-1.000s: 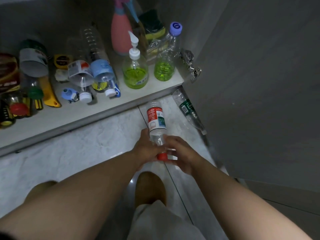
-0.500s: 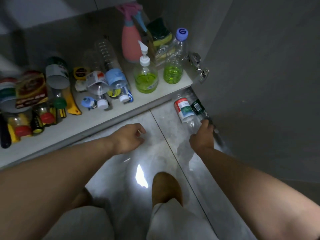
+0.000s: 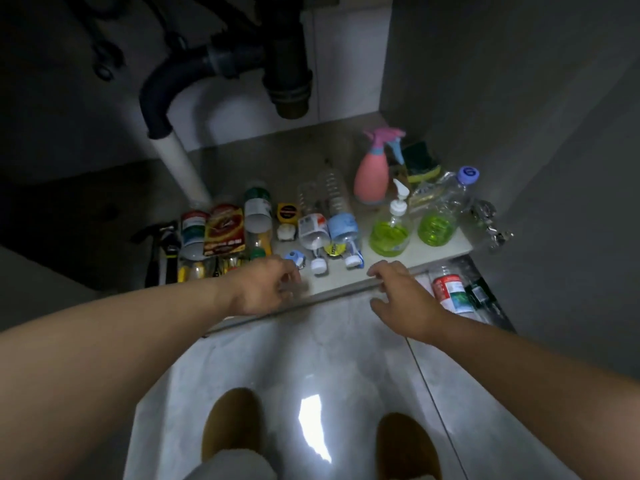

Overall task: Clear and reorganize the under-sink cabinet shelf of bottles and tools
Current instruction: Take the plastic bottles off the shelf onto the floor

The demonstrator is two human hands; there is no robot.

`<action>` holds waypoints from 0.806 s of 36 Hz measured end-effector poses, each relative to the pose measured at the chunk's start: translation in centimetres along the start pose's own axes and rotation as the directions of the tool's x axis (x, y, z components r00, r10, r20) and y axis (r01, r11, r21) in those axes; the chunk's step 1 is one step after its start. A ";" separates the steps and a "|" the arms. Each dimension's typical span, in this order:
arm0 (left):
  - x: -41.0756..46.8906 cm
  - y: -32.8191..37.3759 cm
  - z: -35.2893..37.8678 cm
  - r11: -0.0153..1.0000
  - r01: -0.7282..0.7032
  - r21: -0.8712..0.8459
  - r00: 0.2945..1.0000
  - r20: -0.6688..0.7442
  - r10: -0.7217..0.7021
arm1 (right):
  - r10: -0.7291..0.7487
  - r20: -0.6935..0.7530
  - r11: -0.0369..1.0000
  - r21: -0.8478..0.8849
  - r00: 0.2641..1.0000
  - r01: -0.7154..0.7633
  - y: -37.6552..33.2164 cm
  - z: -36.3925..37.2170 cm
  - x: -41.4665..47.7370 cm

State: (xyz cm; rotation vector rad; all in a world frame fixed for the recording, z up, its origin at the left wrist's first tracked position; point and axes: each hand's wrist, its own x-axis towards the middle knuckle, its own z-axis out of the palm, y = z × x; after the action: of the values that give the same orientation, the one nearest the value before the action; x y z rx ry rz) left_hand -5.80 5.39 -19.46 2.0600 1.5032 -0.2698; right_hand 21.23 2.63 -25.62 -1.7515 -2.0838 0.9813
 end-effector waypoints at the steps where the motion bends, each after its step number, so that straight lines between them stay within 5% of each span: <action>1: 0.6 -0.5 0.2 0.999 0.023 -0.038 0.999 -0.042 -0.025 | -0.001 0.018 1.000 -0.007 1.000 0.001 -0.8 -0.1 0.8; 9: 9.3 -0.7 2.3 0.846 0.100 -0.524 0.906 -0.302 -0.295 | 0.012 -0.097 0.998 -0.052 0.995 -0.017 -3.9 -0.1 8.4; 14: 13.6 0.0 4.2 0.780 0.139 -0.611 0.811 -0.381 -0.444 | 0.053 -0.176 0.982 -0.172 0.983 -0.083 -4.3 0.3 12.0; 20: 15.1 0.0 3.7 0.785 0.210 -0.583 0.804 -0.354 -0.478 | 0.260 -0.164 0.951 -0.129 0.952 -0.282 -5.0 1.0 14.1; 25: 14.3 0.3 3.0 0.684 0.139 -0.716 0.781 -0.345 -0.520 | 0.245 -0.244 0.959 -0.083 0.938 -0.272 -5.7 1.1 13.4; 29: 11.6 0.6 3.4 0.589 -0.083 -0.804 0.793 -0.412 -0.450 | 0.112 -0.317 0.994 0.034 0.942 -0.107 -5.0 0.6 10.3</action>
State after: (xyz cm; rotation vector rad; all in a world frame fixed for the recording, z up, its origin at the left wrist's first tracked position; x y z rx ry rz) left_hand -0.62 12.79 -27.52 1.2409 1.7380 0.9246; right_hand 14.44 11.88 -25.20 -1.8913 -1.7894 0.6829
